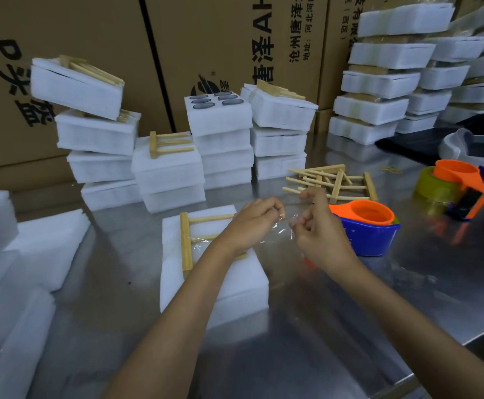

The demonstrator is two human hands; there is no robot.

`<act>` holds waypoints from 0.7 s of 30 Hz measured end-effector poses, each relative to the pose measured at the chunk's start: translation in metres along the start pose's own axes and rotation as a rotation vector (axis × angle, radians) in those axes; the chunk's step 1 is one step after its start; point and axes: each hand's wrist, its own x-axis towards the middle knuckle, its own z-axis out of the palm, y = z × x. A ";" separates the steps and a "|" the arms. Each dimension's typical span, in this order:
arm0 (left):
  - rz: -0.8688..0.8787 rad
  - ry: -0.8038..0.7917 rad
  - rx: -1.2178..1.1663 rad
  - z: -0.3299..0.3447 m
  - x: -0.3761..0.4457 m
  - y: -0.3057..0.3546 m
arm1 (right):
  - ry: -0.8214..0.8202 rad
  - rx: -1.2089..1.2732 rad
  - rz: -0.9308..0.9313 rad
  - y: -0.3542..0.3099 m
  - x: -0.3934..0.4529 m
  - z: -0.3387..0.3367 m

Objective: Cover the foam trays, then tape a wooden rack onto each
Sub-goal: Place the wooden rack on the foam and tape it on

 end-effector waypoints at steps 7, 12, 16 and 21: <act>0.047 0.209 -0.020 -0.006 0.000 0.000 | -0.110 -0.219 -0.056 -0.007 0.004 0.004; 0.067 0.557 -0.312 -0.048 -0.006 0.001 | -0.113 -0.359 -0.117 -0.007 0.005 0.009; -0.026 0.669 -0.292 -0.087 -0.025 -0.023 | -0.183 -0.449 -0.111 -0.001 0.005 0.019; -0.283 0.679 -0.252 -0.101 -0.058 -0.065 | -0.288 -0.440 -0.010 0.005 0.000 0.042</act>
